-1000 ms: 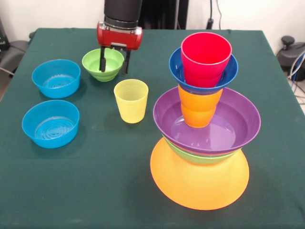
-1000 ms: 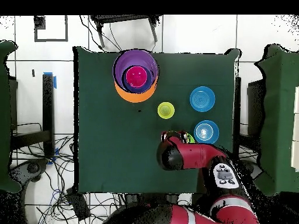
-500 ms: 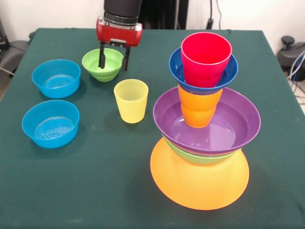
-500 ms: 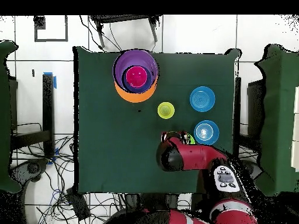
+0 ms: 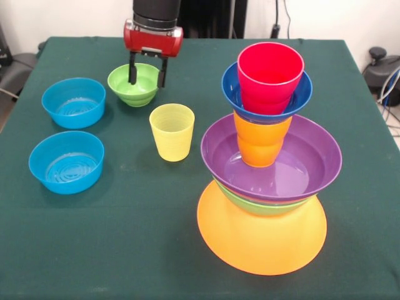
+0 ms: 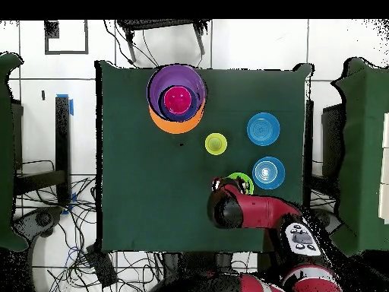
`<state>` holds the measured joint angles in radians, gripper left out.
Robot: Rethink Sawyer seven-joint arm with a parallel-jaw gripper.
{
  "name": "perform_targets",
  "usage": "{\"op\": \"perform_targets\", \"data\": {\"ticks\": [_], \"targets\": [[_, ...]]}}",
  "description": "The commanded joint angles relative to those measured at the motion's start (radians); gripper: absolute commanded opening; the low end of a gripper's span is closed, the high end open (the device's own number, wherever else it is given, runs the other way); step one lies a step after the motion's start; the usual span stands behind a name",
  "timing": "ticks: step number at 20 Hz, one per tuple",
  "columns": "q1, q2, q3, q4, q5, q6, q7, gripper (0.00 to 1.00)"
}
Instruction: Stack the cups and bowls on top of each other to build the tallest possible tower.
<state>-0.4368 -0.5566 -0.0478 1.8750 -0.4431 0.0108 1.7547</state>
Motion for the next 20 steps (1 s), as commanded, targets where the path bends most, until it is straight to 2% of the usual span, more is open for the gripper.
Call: {"op": "perform_targets", "data": {"ticks": [1, 6, 14, 17, 20], "targets": [[0.0, 0.067, 0.109, 0.059, 0.041, 0.109, 0.119, 1.0], [-0.011, 0.079, 0.107, 0.049, 0.041, 0.122, 0.107, 1.0], [-0.017, 0.097, 0.128, 0.051, 0.038, 0.088, 0.115, 1.0], [0.01, 0.099, 0.099, 0.041, 0.034, 0.058, 0.129, 1.0], [0.007, 0.103, 0.094, 0.026, 0.028, 0.057, 0.12, 1.0]]}}
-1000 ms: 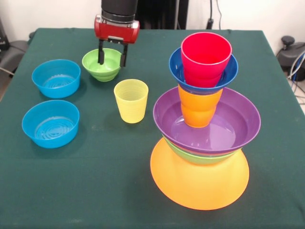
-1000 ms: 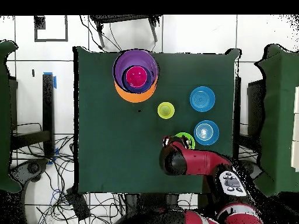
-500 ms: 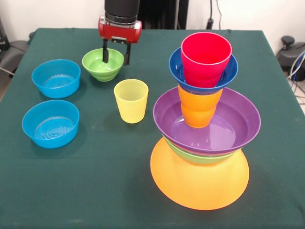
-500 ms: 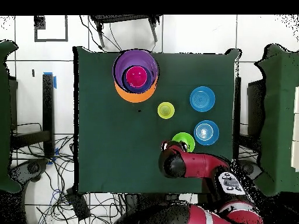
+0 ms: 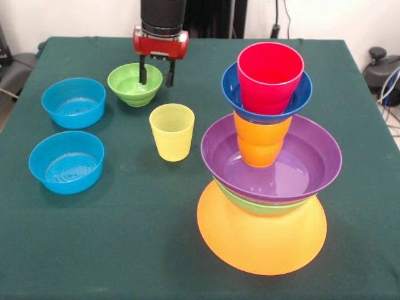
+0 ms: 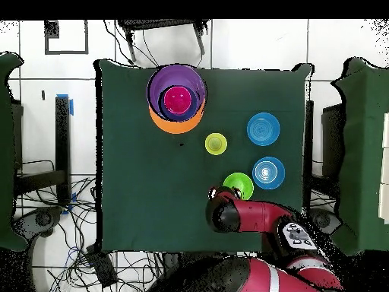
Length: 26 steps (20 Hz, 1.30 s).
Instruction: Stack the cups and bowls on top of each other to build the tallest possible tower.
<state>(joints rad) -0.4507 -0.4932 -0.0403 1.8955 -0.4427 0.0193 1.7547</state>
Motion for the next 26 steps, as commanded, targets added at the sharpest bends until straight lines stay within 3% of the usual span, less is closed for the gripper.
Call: {"op": "perform_targets", "data": {"ticks": [1, 2, 3, 7, 12, 19, 26], "targets": [[0.021, 0.041, 0.083, 0.002, 0.026, 0.047, 0.118, 1.0], [0.02, 0.042, 0.082, 0.0, 0.022, 0.038, 0.118, 1.0], [0.015, 0.043, 0.086, 0.002, 0.018, 0.019, 0.121, 0.0], [0.064, 0.005, 0.037, 0.016, 0.056, 0.053, 0.156, 0.0], [0.052, -0.112, 0.088, 0.061, 0.087, 0.153, 0.131, 0.0], [0.101, -0.279, 0.104, 0.055, 0.17, 0.344, 0.09, 0.0], [0.219, -0.427, 0.046, -0.022, 0.226, 0.562, 0.096, 0.0]]}}
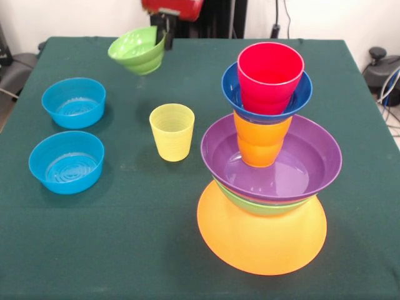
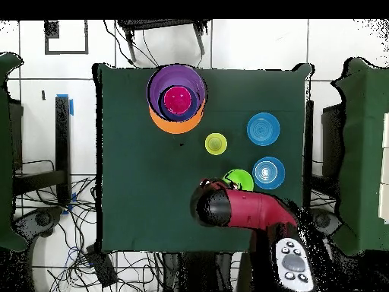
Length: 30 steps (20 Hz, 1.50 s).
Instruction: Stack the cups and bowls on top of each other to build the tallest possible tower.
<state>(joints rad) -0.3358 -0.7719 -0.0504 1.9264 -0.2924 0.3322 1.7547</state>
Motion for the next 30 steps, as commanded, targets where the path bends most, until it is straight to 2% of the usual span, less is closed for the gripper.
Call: {"op": "perform_targets", "data": {"ticks": [1, 4, 9, 14, 17, 30], "targets": [[0.113, -0.164, 0.056, -0.062, 0.086, 0.279, 0.099, 0.0], [0.16, -0.203, 0.034, -0.104, 0.099, 0.344, 0.123, 0.0], [0.259, -0.232, -0.031, -0.245, 0.046, 0.446, 0.149, 0.0], [0.296, -0.243, -0.045, -0.384, 0.021, 0.615, 0.11, 0.0], [0.293, -0.244, -0.036, -0.447, 0.018, 0.675, 0.073, 0.0], [0.234, -0.203, 0.031, -0.56, 0.047, 0.686, -0.015, 0.0]]}}
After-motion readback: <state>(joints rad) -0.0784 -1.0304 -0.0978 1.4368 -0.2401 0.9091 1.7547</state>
